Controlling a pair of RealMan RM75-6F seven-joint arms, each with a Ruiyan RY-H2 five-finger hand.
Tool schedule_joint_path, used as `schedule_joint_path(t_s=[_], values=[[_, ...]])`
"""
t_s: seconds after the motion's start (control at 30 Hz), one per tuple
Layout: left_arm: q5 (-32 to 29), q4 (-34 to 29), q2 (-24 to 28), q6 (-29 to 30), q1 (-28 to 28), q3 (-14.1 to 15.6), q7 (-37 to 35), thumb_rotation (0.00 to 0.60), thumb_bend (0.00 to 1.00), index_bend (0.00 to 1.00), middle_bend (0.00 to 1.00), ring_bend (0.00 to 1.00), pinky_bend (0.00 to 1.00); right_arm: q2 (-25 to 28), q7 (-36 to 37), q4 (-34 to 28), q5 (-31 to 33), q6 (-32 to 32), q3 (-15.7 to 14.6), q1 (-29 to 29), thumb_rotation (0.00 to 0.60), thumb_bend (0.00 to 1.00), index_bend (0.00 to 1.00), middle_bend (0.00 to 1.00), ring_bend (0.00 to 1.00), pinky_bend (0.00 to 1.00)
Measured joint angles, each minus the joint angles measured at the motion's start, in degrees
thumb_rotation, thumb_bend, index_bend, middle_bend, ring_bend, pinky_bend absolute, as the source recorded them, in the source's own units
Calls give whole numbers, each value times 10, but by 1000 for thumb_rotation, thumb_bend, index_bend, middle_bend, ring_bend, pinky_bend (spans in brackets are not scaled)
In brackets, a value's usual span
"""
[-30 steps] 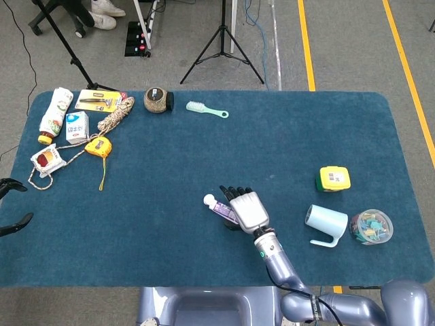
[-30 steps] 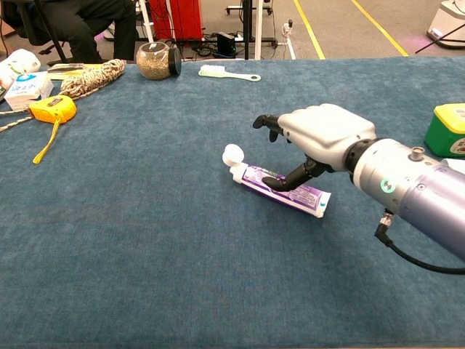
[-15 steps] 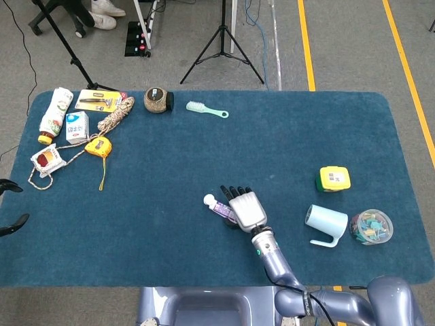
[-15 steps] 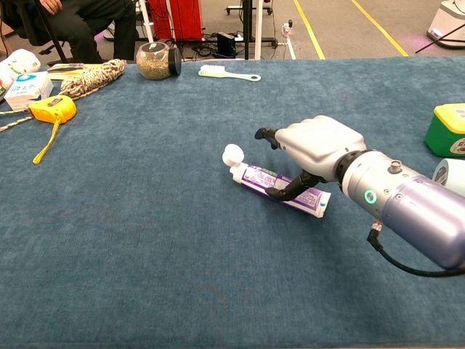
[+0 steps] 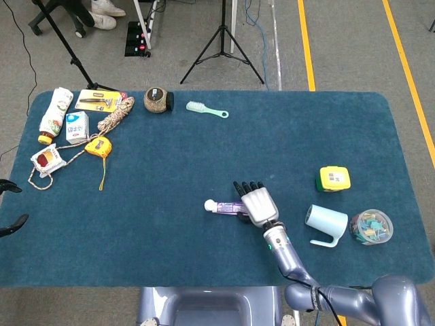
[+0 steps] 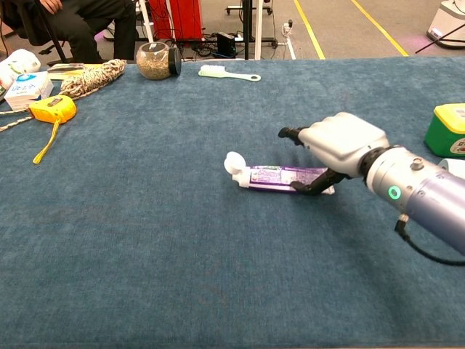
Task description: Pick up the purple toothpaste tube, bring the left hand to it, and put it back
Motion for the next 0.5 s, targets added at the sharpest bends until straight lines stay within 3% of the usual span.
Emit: schedule_joint_path(t_s=[0.23,0.5], values=[[0,-5,0,-2,-2,-1,5,581,207,355,330,272,297,33,39,5,-18,-4,6,2,334,395,82,200,238,259],[2,-5,-3,-4,-5,0,5,581,207,355,330,272,297,72,41,-79,-21,-25,-3,4,332,396,135,207,241,259]])
